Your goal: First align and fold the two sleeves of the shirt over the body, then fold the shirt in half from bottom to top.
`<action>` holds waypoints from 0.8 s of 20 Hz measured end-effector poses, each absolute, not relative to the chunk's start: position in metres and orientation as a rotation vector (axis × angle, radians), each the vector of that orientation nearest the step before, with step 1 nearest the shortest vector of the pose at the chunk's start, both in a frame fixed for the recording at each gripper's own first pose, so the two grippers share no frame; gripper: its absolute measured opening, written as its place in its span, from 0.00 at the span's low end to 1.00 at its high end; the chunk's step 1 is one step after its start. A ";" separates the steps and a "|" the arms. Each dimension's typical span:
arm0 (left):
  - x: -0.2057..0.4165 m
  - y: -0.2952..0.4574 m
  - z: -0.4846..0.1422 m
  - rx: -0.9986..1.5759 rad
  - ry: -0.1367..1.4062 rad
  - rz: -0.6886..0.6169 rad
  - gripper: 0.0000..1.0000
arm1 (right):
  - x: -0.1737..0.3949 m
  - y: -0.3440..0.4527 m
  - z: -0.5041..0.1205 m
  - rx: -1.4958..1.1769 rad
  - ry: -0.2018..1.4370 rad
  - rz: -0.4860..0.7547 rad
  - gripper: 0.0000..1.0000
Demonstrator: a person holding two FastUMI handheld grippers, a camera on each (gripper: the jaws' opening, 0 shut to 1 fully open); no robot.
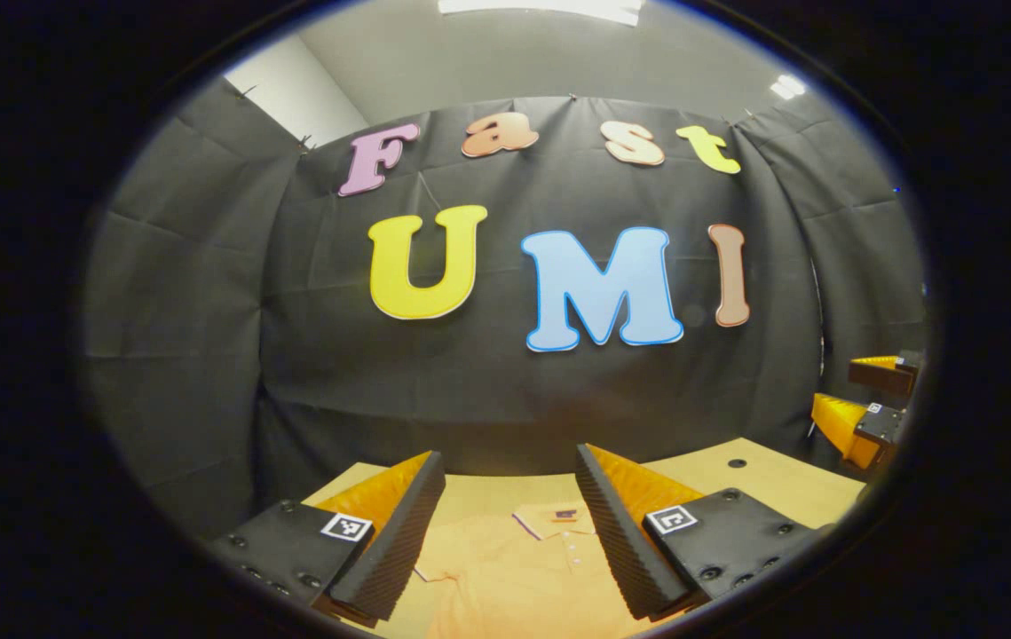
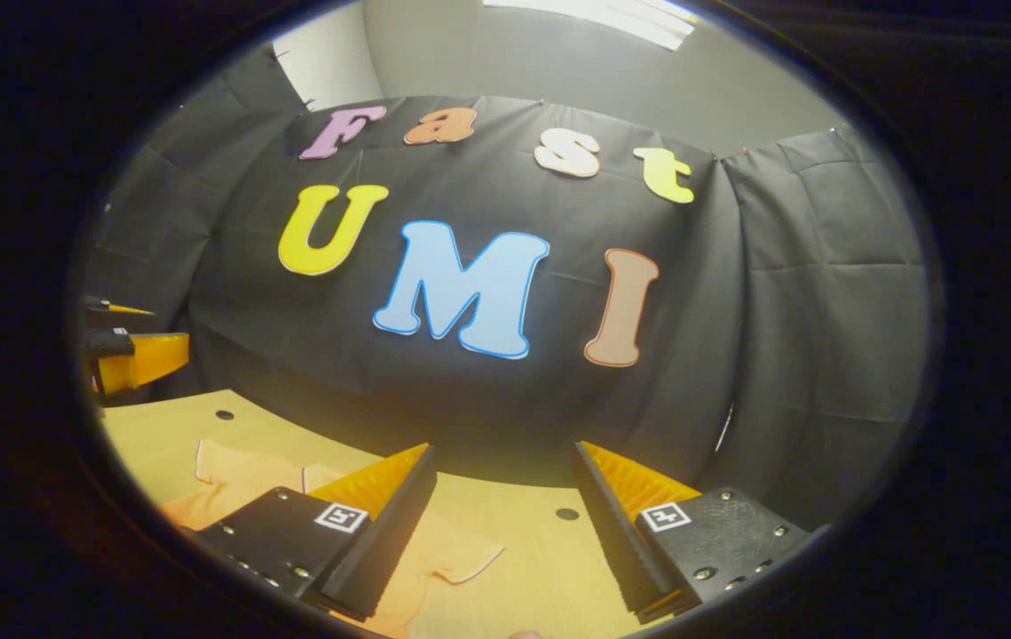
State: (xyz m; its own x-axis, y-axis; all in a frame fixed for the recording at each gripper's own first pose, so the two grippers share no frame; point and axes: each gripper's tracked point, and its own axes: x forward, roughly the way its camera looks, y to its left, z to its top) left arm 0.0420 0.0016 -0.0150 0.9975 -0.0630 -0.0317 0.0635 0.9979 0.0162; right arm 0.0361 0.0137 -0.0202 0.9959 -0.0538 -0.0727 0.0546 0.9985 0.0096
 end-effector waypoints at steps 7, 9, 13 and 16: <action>0.054 0.003 -0.030 0.011 0.061 -0.065 0.96 | 0.069 0.021 -0.063 0.072 0.173 -0.035 0.96; 0.058 0.006 -0.036 0.022 0.069 -0.060 0.97 | 0.082 0.026 -0.084 0.089 0.221 -0.024 0.96; 0.068 0.011 -0.044 0.029 0.088 -0.048 0.99 | 0.106 0.032 -0.131 0.117 0.330 -0.012 0.98; 0.074 0.016 -0.050 0.031 0.098 -0.037 1.00 | 0.124 0.036 -0.162 0.123 0.396 -0.008 0.96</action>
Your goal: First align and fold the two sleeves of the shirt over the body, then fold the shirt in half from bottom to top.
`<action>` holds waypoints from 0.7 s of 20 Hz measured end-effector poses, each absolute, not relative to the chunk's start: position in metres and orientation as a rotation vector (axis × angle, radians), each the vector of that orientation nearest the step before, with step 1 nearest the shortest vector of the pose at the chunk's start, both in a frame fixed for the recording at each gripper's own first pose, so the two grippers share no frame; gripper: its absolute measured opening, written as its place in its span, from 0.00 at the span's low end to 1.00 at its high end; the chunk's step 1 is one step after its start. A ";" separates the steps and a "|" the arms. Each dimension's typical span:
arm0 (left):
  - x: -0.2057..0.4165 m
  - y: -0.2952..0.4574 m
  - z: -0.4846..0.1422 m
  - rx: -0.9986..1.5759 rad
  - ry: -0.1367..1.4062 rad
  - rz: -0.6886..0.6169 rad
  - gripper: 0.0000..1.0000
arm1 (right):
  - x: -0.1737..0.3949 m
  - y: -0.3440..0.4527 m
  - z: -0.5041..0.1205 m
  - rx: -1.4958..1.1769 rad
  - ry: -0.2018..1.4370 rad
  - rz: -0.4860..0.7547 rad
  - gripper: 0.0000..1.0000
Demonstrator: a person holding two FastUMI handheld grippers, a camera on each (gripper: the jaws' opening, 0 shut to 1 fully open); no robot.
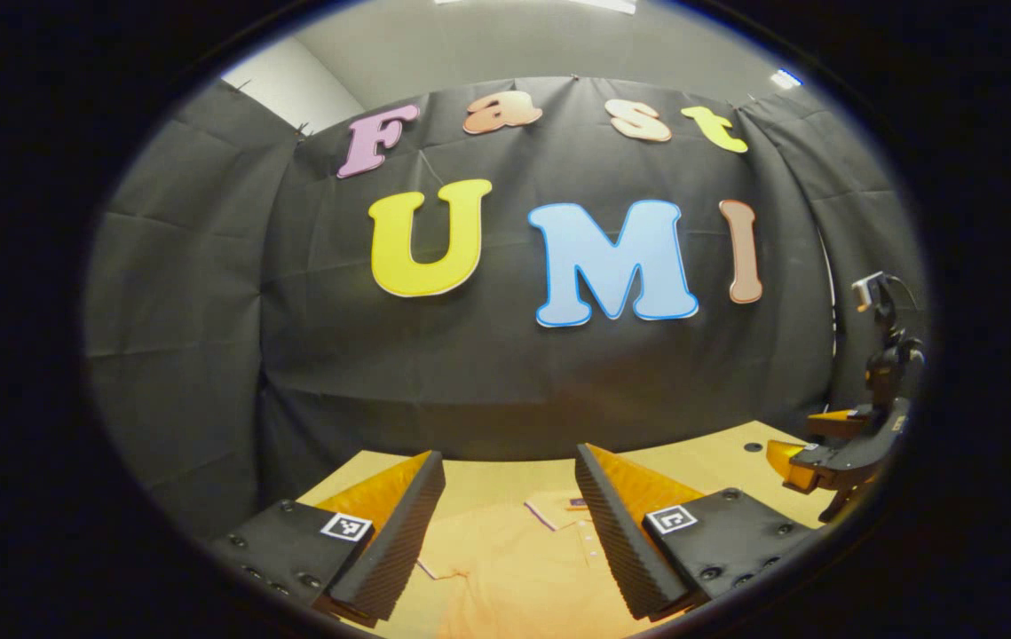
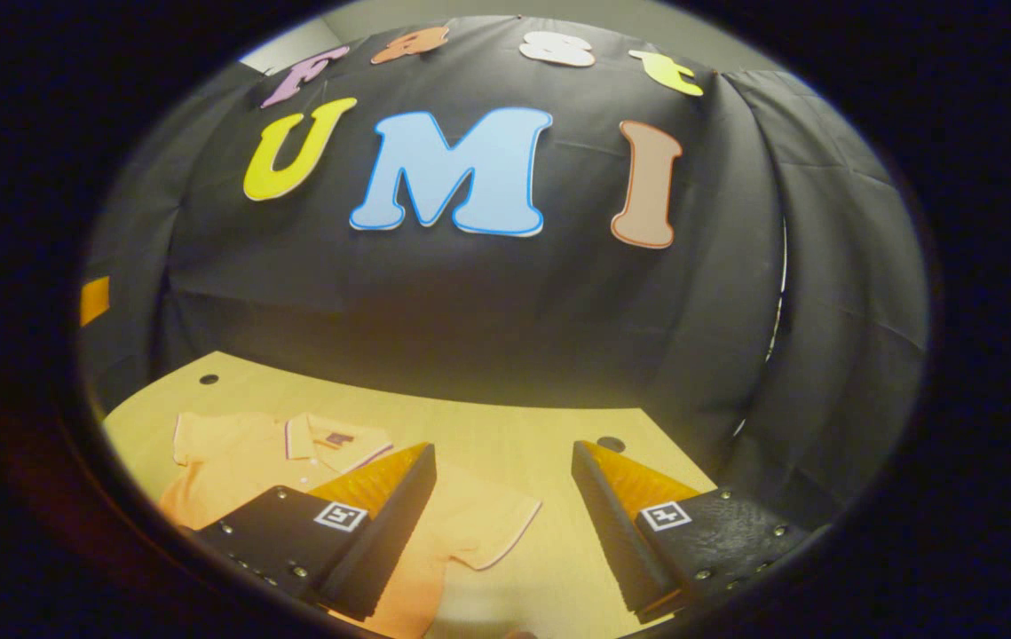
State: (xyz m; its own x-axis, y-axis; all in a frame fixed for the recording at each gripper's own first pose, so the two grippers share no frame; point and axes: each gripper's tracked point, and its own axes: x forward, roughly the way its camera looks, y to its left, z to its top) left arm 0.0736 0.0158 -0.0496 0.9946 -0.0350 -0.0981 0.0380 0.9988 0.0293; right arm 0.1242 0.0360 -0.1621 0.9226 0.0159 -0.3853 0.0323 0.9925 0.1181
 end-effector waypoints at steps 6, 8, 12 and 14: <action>0.082 0.024 -0.061 0.035 0.123 -0.015 1.00 | 0.150 0.044 -0.227 0.158 0.553 0.007 0.96; 0.082 0.027 -0.062 0.040 0.128 -0.008 0.97 | 0.156 0.049 -0.250 0.189 0.611 0.002 0.96; 0.085 0.029 -0.065 0.047 0.135 -0.002 1.00 | 0.165 0.047 -0.286 0.224 0.696 -0.025 0.96; 0.085 0.031 -0.069 0.046 0.143 0.005 0.96 | 0.166 0.044 -0.308 0.235 0.745 -0.043 0.96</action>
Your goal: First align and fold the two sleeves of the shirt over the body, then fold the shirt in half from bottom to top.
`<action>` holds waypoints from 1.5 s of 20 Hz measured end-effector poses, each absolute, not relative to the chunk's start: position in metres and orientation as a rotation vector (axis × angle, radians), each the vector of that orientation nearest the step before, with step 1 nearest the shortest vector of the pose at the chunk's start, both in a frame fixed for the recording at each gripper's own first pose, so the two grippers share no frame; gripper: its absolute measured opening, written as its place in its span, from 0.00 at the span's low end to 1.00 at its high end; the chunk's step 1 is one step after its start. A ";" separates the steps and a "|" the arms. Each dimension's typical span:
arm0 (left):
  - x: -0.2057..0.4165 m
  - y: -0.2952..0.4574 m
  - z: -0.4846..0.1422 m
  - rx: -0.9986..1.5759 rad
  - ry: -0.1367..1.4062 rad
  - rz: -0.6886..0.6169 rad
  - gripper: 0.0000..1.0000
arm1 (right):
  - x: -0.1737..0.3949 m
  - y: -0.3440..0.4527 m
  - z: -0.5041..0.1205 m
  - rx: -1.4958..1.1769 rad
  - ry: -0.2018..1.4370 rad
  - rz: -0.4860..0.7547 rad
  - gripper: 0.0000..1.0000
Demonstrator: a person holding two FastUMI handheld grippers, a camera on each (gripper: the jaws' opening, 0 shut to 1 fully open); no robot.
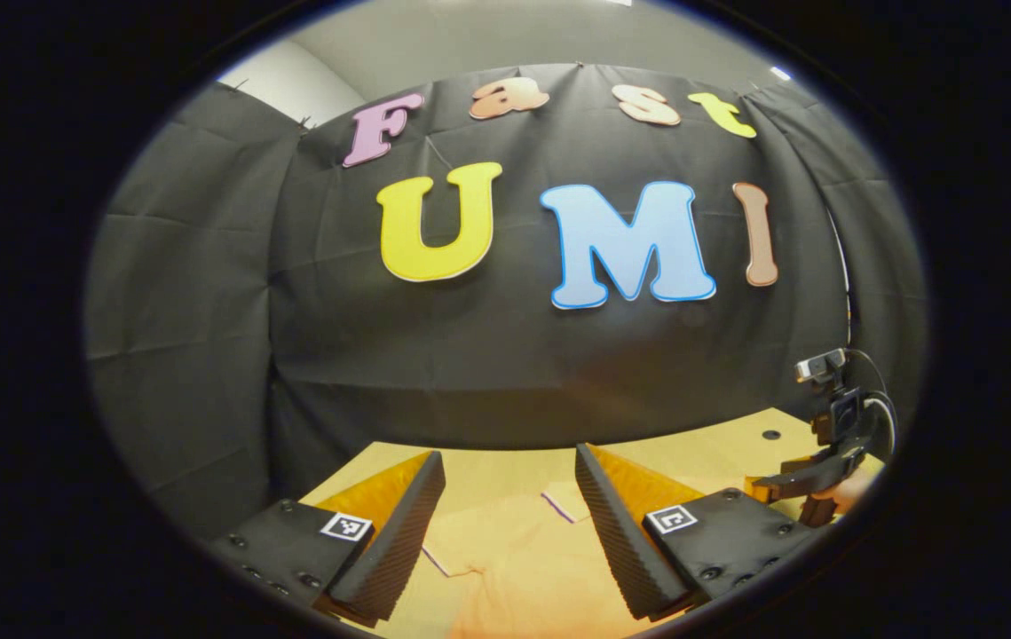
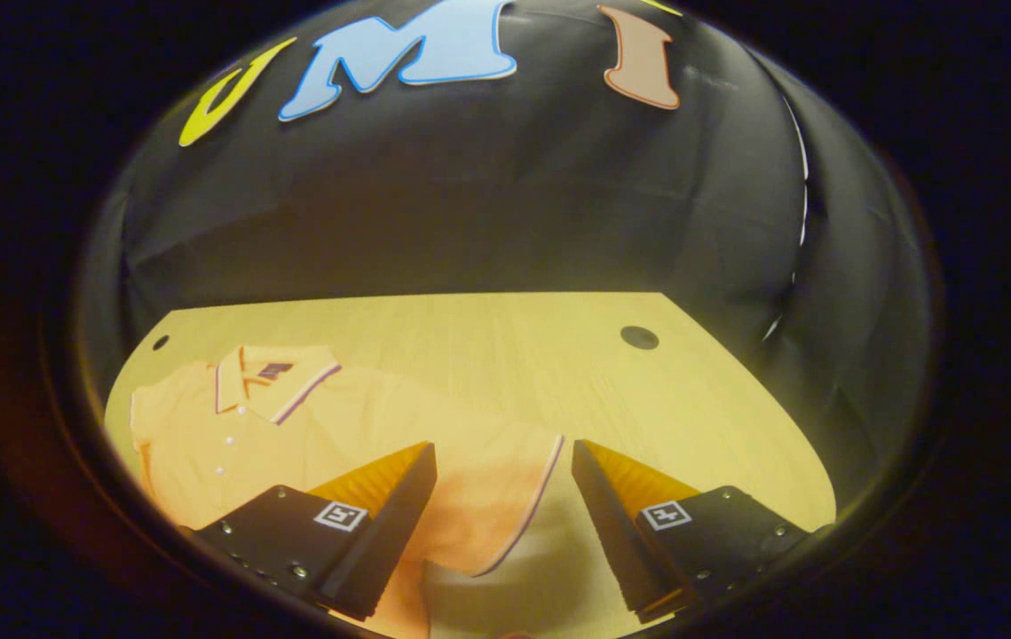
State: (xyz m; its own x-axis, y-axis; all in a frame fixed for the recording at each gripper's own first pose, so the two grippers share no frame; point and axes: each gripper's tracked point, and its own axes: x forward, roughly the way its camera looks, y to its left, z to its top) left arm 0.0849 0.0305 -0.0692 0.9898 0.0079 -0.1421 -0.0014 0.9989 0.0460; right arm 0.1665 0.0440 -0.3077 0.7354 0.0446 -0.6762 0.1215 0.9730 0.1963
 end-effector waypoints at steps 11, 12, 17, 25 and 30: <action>0.079 0.035 -0.079 0.047 0.168 0.027 0.99 | 0.172 0.044 -0.351 0.258 0.845 -0.051 0.97; 0.079 0.034 -0.080 0.044 0.167 0.029 0.99 | 0.171 0.047 -0.350 0.272 0.852 -0.040 0.96; 0.075 0.037 -0.080 0.041 0.165 0.043 0.99 | 0.171 0.051 -0.352 0.308 0.864 -0.028 0.77; 0.066 0.041 -0.083 0.049 0.172 0.064 0.99 | 0.169 0.055 -0.346 0.303 0.885 -0.028 0.07; 0.060 0.047 -0.083 0.045 0.170 0.082 0.99 | 0.176 0.054 -0.331 0.246 0.854 -0.017 0.07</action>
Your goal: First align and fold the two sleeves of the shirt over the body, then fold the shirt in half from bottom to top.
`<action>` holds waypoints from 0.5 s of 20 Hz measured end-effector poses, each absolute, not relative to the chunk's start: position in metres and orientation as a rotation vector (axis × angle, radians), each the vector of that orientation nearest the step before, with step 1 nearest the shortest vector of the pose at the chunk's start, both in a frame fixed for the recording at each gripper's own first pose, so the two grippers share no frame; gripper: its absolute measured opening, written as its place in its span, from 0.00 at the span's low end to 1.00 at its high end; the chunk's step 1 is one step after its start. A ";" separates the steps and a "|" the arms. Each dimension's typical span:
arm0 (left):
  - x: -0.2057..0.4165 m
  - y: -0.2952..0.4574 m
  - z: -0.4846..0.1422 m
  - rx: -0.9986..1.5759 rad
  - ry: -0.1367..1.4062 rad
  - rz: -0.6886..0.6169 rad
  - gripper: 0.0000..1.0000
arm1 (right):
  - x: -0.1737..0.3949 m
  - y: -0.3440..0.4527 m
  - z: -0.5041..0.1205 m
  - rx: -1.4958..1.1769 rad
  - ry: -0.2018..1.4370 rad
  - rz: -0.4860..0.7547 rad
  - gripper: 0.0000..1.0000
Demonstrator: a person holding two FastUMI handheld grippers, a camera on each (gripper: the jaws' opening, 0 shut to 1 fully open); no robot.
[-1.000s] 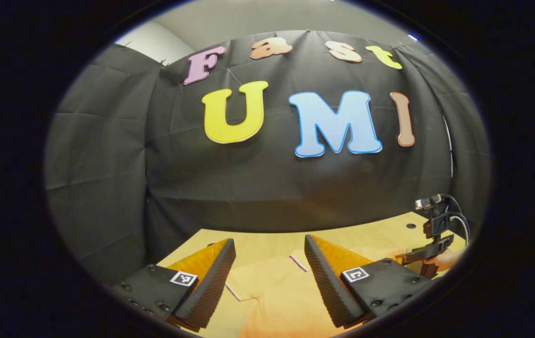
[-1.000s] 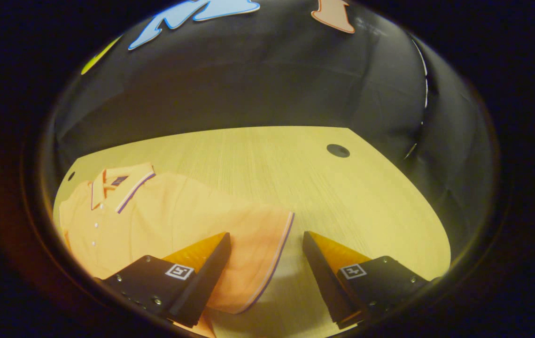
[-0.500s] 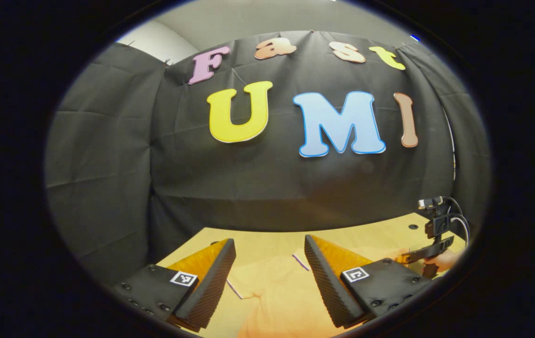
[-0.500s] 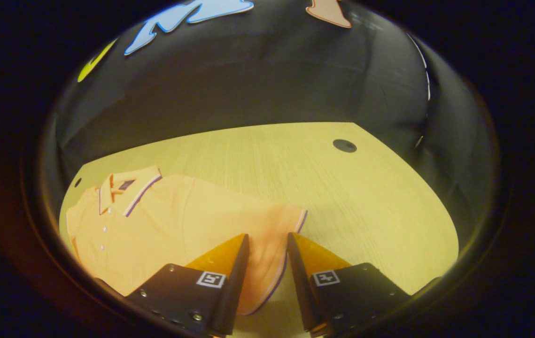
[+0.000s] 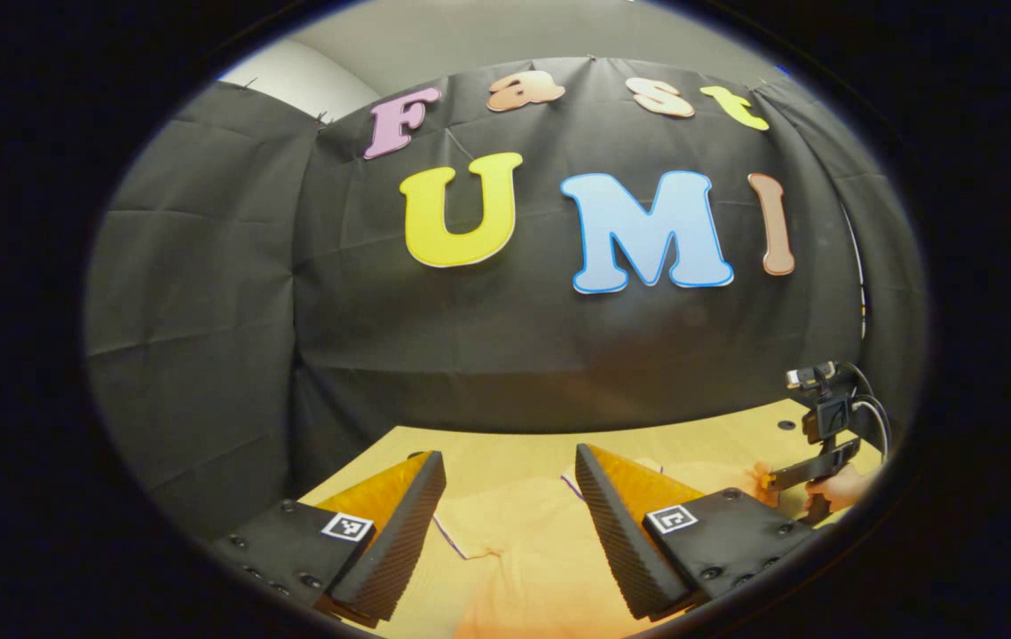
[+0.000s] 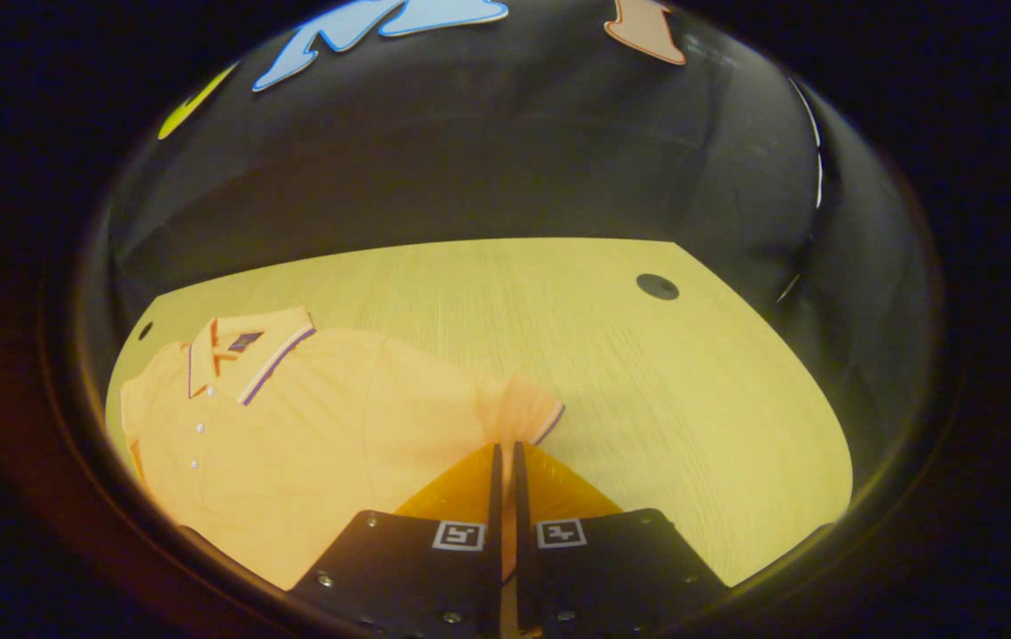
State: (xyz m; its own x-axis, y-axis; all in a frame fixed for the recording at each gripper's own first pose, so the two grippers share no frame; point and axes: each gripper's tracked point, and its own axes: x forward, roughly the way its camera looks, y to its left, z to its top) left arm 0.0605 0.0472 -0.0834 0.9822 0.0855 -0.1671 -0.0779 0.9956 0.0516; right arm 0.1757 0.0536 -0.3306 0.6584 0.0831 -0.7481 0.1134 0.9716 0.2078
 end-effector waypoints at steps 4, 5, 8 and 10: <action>0.058 0.050 -0.085 0.035 0.168 0.091 0.99 | 0.182 0.058 -0.305 0.211 0.798 0.012 0.07; 0.057 0.050 -0.084 0.034 0.166 0.092 0.99 | 0.182 0.061 -0.300 0.199 0.785 0.024 0.07; 0.056 0.052 -0.081 0.034 0.165 0.098 0.99 | 0.184 0.075 -0.286 0.164 0.757 0.064 0.07; 0.052 0.054 -0.084 0.034 0.169 0.106 0.99 | 0.181 0.086 -0.279 0.142 0.756 0.094 0.07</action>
